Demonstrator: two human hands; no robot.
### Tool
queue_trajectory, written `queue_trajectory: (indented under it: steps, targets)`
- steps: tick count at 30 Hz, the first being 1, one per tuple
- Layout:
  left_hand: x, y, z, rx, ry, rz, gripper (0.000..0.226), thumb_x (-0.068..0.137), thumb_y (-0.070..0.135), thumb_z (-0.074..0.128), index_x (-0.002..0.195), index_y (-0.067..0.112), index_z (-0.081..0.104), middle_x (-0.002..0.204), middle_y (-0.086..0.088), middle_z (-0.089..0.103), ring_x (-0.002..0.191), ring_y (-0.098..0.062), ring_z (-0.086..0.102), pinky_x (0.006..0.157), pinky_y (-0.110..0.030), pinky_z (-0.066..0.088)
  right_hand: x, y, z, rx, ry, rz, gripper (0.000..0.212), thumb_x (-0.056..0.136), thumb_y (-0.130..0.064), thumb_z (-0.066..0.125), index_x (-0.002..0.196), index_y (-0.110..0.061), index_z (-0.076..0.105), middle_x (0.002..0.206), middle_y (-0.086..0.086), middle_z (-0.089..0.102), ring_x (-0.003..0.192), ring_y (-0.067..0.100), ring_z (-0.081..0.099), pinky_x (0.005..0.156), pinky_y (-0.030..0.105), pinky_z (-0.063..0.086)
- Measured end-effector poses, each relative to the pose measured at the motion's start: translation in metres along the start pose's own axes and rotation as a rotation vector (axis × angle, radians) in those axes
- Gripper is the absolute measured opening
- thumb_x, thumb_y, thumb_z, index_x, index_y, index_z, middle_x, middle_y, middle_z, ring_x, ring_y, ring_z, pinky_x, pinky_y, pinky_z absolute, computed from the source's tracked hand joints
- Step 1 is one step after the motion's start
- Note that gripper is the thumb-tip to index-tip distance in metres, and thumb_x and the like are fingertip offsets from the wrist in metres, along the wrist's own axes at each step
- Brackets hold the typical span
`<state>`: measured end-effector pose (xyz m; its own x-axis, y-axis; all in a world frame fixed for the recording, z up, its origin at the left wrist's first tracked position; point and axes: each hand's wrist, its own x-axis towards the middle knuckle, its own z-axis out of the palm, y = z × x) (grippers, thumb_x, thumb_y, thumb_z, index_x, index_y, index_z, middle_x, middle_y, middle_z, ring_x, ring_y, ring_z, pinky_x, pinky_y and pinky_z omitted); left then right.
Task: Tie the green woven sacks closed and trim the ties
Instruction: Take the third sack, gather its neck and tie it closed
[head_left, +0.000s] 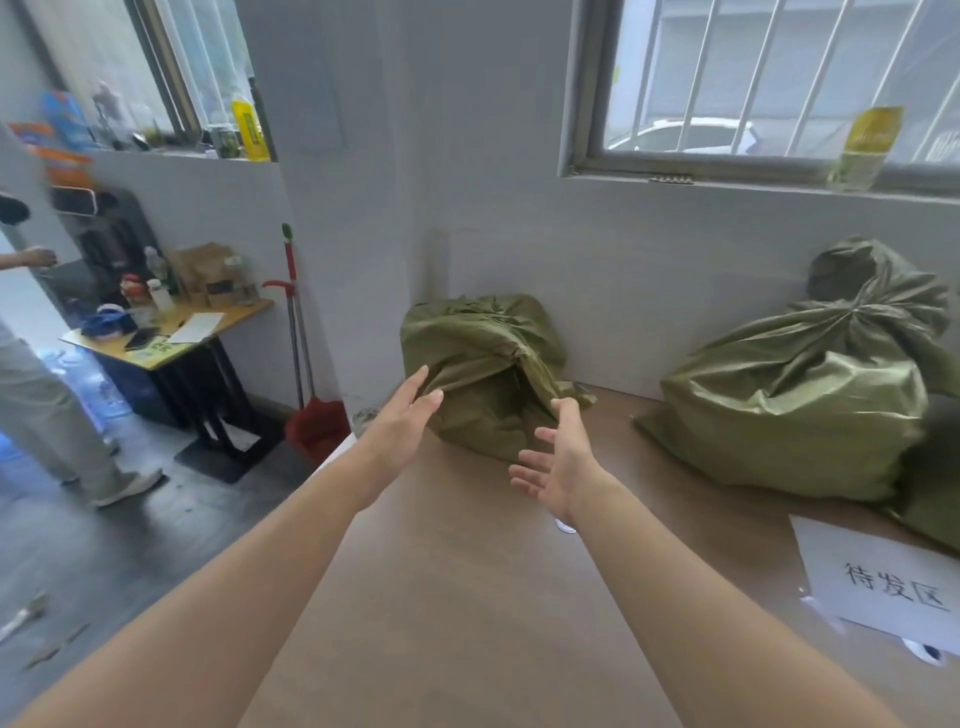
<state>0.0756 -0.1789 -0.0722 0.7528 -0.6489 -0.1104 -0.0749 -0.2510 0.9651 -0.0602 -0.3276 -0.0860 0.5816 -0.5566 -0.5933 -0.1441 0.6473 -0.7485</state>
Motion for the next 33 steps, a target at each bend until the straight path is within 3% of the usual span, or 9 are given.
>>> queue_trajectory:
  steps: [7, 13, 18, 20, 22, 24, 27, 30, 33]
  targets:
    - [0.12, -0.015, -0.014, -0.029, -0.101, -0.024, 0.056, 0.104, 0.056, 0.041, 0.153, 0.062, 0.015, 0.169, 0.009, 0.022, 0.154, -0.026, 0.026, 0.124, -0.056, 0.026, 0.094, -0.023, 0.052, 0.011, 0.105, 0.012, 0.074, 0.094, -0.065, 0.049, 0.152, -0.02, 0.048, 0.144, 0.018, 0.054, 0.117, 0.04, 0.06, 0.104, 0.049, 0.052]
    - [0.204, -0.035, -0.041, -0.04, -0.148, -0.075, 0.054, 0.104, 0.057, 0.04, 0.153, 0.061, 0.017, 0.169, 0.01, 0.021, 0.154, -0.024, 0.026, 0.124, -0.055, 0.025, 0.178, -0.039, 0.106, -0.028, 0.176, 0.024, 0.078, 0.089, -0.069, 0.056, 0.148, -0.018, 0.05, 0.127, 0.011, 0.056, 0.104, 0.031, 0.062, 0.09, 0.042, 0.055]
    - [0.255, -0.056, -0.065, -0.055, -0.144, -0.117, 0.055, 0.104, 0.055, 0.043, 0.153, 0.06, 0.019, 0.169, 0.011, 0.022, 0.155, -0.021, 0.024, 0.125, -0.055, 0.023, 0.242, -0.062, 0.137, -0.018, 0.255, 0.01, 0.106, 0.074, -0.074, 0.075, 0.156, -0.019, 0.037, 0.152, 0.005, 0.046, 0.134, 0.033, 0.049, 0.113, 0.048, 0.046]
    - [0.268, -0.063, -0.072, -0.049, -0.137, -0.133, 0.057, 0.105, 0.054, 0.043, 0.155, 0.057, 0.017, 0.169, 0.011, 0.022, 0.155, -0.02, 0.023, 0.125, -0.054, 0.022, 0.266, -0.076, 0.146, 0.016, 0.294, 0.017, 0.125, 0.061, -0.078, 0.082, 0.158, -0.02, 0.03, 0.156, 0.004, 0.04, 0.142, 0.035, 0.041, 0.118, 0.053, 0.038]
    - [0.278, -0.07, -0.081, -0.035, -0.115, -0.149, 0.059, 0.102, 0.058, 0.045, 0.155, 0.058, 0.018, 0.167, 0.012, 0.025, 0.154, -0.02, 0.025, 0.126, -0.051, 0.023, 0.288, -0.085, 0.154, 0.072, 0.331, 0.032, 0.131, 0.058, -0.081, 0.082, 0.16, -0.021, 0.027, 0.158, 0.003, 0.039, 0.143, 0.036, 0.04, 0.119, 0.055, 0.035]
    - [0.286, -0.075, -0.09, 0.005, -0.074, -0.17, 0.062, 0.092, 0.068, 0.047, 0.149, 0.066, 0.022, 0.162, 0.017, 0.032, 0.151, -0.02, 0.03, 0.125, -0.05, 0.024, 0.305, -0.089, 0.16, 0.162, 0.361, 0.005, 0.11, 0.075, -0.072, 0.078, 0.158, -0.016, 0.032, 0.154, 0.003, 0.045, 0.13, 0.032, 0.047, 0.116, 0.048, 0.038]
    - [0.296, -0.082, -0.099, -0.044, -0.021, -0.194, 0.057, 0.103, 0.054, 0.046, 0.155, 0.055, 0.024, 0.16, 0.015, 0.034, 0.15, -0.021, 0.032, 0.124, -0.05, 0.028, 0.314, -0.086, 0.168, 0.274, 0.379, -0.089, 0.064, 0.1, -0.043, 0.063, 0.152, -0.012, 0.042, 0.145, 0.007, 0.054, 0.109, 0.025, 0.052, 0.102, 0.038, 0.045]
    - [0.296, -0.077, -0.096, -0.108, 0.001, -0.219, 0.057, 0.105, 0.05, 0.045, 0.158, 0.048, 0.023, 0.166, 0.007, 0.03, 0.151, -0.026, 0.031, 0.119, -0.051, 0.034, 0.306, -0.088, 0.172, 0.355, 0.351, -0.176, 0.041, 0.103, -0.032, 0.052, 0.139, -0.012, 0.052, 0.127, 0.006, 0.063, 0.097, 0.021, 0.063, 0.086, 0.036, 0.05]
    - [0.288, -0.062, -0.086, -0.147, 0.014, -0.186, 0.057, 0.107, 0.047, 0.042, 0.16, 0.043, 0.021, 0.168, 0.003, 0.027, 0.153, -0.027, 0.029, 0.117, -0.05, 0.036, 0.283, -0.101, 0.176, 0.422, 0.287, -0.254, 0.032, 0.099, -0.028, 0.052, 0.124, -0.011, 0.062, 0.115, 0.007, 0.071, 0.093, 0.022, 0.068, 0.077, 0.034, 0.054]
